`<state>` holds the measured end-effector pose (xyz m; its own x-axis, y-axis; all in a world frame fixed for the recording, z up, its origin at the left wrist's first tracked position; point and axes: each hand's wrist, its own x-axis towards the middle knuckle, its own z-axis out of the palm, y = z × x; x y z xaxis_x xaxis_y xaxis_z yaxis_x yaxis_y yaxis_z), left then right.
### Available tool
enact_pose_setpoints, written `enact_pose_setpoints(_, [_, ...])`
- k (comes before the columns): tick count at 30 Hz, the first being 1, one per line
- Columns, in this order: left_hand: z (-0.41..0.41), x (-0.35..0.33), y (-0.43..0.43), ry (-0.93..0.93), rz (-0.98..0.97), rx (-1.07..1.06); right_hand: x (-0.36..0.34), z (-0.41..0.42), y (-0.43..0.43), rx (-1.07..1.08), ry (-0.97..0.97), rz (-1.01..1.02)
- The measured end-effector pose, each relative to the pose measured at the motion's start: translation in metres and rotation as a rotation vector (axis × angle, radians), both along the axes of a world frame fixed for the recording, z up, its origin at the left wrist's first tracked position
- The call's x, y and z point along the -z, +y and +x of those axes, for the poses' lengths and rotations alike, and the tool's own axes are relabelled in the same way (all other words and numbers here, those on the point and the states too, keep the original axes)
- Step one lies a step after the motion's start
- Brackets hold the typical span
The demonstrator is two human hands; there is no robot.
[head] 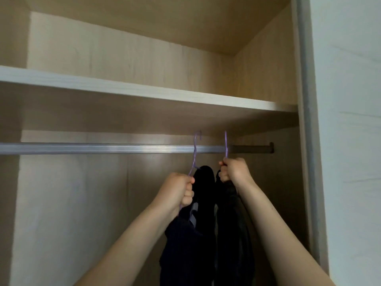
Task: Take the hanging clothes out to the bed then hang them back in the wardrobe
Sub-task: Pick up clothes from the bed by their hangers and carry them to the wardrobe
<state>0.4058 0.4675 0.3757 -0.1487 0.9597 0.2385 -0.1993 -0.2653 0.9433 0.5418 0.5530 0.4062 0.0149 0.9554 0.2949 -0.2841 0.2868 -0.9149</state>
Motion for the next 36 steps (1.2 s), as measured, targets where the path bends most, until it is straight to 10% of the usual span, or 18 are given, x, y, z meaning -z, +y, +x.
enact_pose_setpoints(36, [0.019, 0.003, 0.127, -0.055, -0.142, -0.122, 0.004, -0.011, 0.121, -0.021, -0.239, -0.094])
